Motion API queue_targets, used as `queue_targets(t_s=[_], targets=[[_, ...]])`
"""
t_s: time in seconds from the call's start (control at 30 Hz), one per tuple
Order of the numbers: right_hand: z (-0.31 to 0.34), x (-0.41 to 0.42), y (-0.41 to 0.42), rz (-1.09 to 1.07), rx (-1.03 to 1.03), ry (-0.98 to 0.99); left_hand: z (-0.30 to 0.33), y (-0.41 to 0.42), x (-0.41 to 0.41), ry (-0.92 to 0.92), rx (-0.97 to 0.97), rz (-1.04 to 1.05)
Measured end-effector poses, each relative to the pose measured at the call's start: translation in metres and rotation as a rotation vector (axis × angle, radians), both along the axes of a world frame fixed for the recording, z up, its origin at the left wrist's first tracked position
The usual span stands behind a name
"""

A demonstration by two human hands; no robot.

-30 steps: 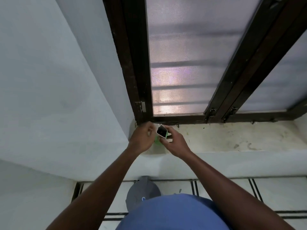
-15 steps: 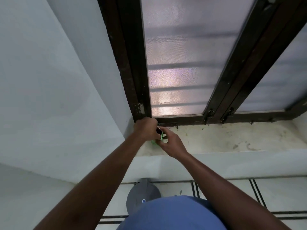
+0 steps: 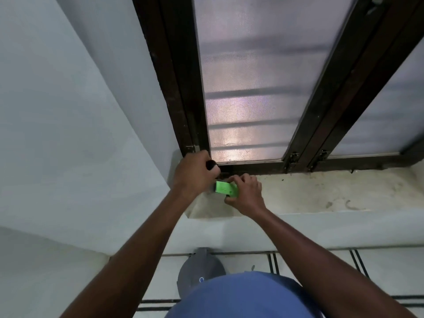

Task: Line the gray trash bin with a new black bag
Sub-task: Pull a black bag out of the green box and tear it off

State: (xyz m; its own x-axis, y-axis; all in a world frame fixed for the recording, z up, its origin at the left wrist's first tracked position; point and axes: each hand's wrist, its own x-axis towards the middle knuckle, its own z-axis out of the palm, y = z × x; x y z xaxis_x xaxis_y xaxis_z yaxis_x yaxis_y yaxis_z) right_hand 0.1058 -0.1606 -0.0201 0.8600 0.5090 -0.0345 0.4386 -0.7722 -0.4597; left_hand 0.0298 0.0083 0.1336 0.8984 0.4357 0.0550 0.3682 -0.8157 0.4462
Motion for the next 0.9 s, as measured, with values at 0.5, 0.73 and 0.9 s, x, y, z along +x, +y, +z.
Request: queue_targets(t_s=[0.5, 0.73, 0.9], targets=[[0.083, -0.043, -0.005, -0.048, 0.871, 0.596, -0.025, -0.005, -0.011, -0.114, -0.959, 0.275], [0.099, -0.058, 0.004, -0.265, 0.951, 0.801, -0.044, -0.012, -0.02, -0.058, -1.194, 0.261], [0.099, -0.059, 0.007, -0.32, 0.953, 0.855, -0.04, -0.01, -0.027, -0.07, -1.423, 0.346]])
